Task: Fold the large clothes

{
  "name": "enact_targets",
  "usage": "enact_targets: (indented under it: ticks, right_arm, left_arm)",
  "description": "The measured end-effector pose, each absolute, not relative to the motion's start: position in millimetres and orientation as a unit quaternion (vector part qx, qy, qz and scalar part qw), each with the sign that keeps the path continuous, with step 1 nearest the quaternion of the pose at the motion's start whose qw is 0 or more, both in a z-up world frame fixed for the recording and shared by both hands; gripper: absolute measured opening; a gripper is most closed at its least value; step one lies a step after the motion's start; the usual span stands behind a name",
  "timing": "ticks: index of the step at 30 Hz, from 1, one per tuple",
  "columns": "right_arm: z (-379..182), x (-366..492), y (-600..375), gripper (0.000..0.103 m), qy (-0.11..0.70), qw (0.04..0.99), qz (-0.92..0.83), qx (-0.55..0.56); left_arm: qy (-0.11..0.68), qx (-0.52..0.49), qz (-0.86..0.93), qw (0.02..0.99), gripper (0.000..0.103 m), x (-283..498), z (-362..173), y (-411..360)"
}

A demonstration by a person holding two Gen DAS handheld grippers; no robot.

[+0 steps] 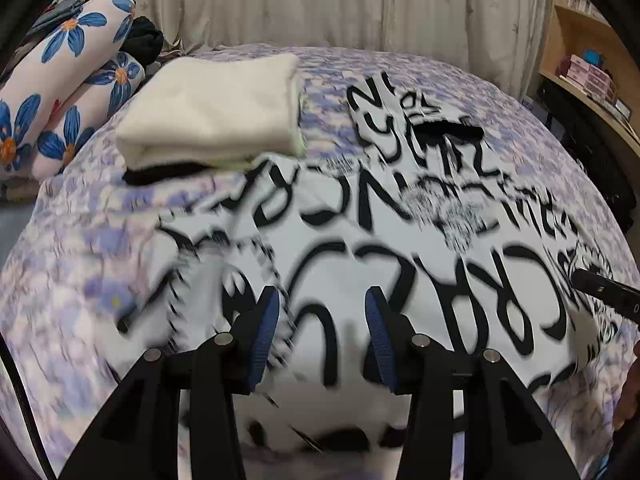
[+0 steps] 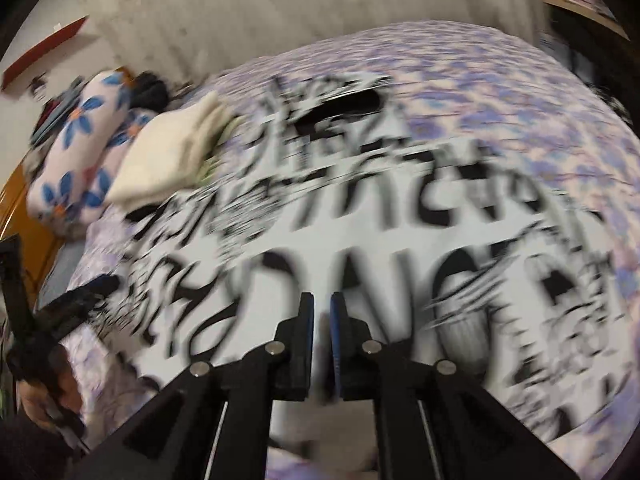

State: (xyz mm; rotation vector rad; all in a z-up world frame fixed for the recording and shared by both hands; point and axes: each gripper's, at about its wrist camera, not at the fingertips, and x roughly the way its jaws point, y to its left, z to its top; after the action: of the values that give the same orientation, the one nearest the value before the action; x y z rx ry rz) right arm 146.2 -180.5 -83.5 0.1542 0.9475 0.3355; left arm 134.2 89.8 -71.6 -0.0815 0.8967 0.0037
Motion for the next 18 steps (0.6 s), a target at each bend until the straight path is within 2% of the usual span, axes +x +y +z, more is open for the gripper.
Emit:
enact_targets:
  ticks: [3, 9, 12, 18]
  right_arm:
    - [-96, 138, -159, 0.019, 0.459, 0.872, 0.164, 0.048]
    - [-105, 135, -190, 0.019, 0.451, 0.886, 0.107, 0.015]
    - [-115, 139, -230, 0.024, 0.461, 0.887, 0.026, -0.019]
    - [-113, 125, -332, 0.022, 0.455, 0.887, -0.066, 0.036]
  left_arm:
    - [0.447, -0.051, 0.012, 0.893, 0.043, 125, -92, 83]
    - [0.453, -0.073, 0.070, 0.886, 0.043, 111, -115, 120]
    - [0.447, -0.085, 0.077, 0.887, 0.043, 104, -113, 143]
    - [0.434, -0.085, 0.082, 0.893, 0.038, 97, -107, 163]
